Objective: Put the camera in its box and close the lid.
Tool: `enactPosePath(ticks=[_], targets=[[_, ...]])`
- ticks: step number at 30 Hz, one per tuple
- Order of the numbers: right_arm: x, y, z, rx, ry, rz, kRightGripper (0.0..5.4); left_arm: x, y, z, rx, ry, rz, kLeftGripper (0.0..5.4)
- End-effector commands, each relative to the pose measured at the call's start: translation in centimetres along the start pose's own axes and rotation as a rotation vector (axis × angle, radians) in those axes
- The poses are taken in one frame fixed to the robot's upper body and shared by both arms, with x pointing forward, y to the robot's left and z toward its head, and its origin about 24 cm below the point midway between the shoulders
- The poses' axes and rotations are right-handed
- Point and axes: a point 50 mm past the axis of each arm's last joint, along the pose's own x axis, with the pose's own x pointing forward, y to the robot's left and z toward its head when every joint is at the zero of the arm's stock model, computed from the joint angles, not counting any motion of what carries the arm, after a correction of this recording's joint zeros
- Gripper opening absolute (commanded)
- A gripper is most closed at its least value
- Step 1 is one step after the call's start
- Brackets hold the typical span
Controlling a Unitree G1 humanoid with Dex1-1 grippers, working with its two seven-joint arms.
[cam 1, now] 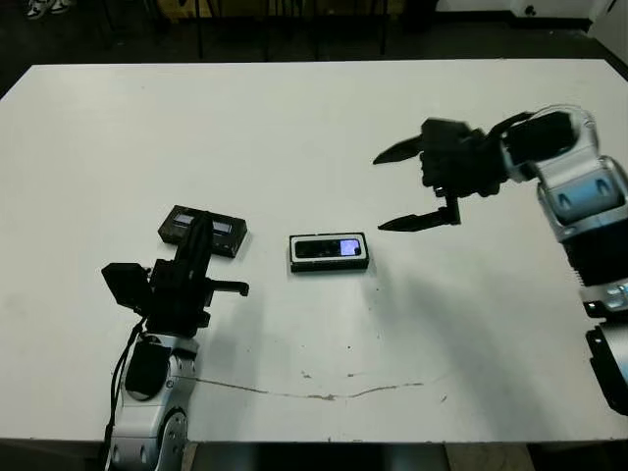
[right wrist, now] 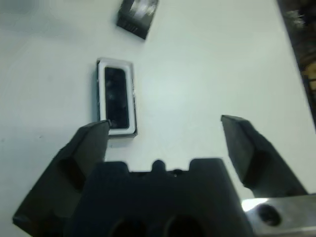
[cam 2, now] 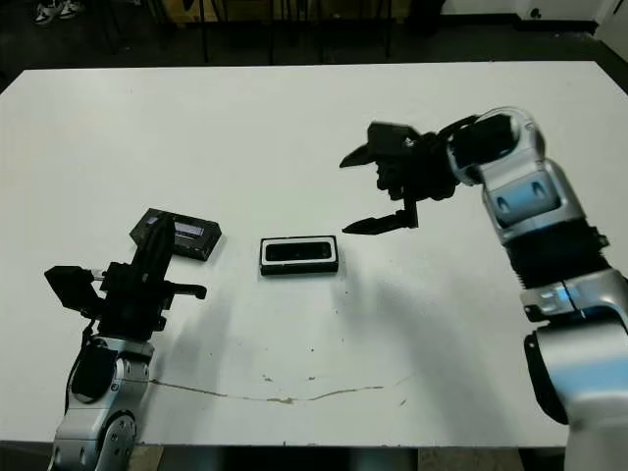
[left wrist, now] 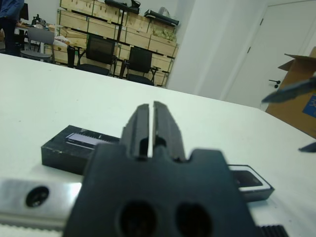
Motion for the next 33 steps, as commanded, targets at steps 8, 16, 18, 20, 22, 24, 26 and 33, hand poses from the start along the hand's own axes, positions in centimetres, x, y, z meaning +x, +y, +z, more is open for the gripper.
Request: enactPosePath(ticks=[8, 16, 18, 20, 22, 24, 26, 33], targets=[[-0.1, 5.5, -3.4, 0.297, -0.18, -0.511, 4.9, -0.5, 1.4, 0.6, 0.058, 0.016, 0.009, 0.0], [-1.7, 8.9, -4.6, 0.353, -0.223, -0.569, 3.44, 2.0, 5.8, 8.6, 0.438, -0.079, -0.091, 0.0], [-1.9, 9.2, -4.7, 0.365, -0.229, -0.57, 3.09, 3.5, 6.7, 11.0, 0.562, -0.08, -0.125, 0.0], [-1.9, 9.5, -4.7, 0.372, -0.23, -0.566, 2.73, 5.7, 7.6, 13.2, 0.674, -0.04, -0.188, 0.0], [-1.7, 9.7, -4.6, 0.379, -0.242, -0.559, 2.35, 8.1, 8.3, 14.8, 0.745, 0.058, -0.267, 0.0], [-1.6, 9.7, -4.4, 0.375, -0.247, -0.552, 2.0, 10.0, 8.7, 15.6, 0.805, 0.162, -0.335, 0.0], [-1.5, 9.8, -4.1, 0.371, -0.244, -0.546, 1.62, 12.2, 9.0, 15.5, 0.881, 0.29, -0.413, 0.0], [-1.5, 9.6, -3.8, 0.361, -0.248, -0.528, 0.33, 17.5, 8.7, 13.0, 0.961, 0.822, -0.623, 0.0]])
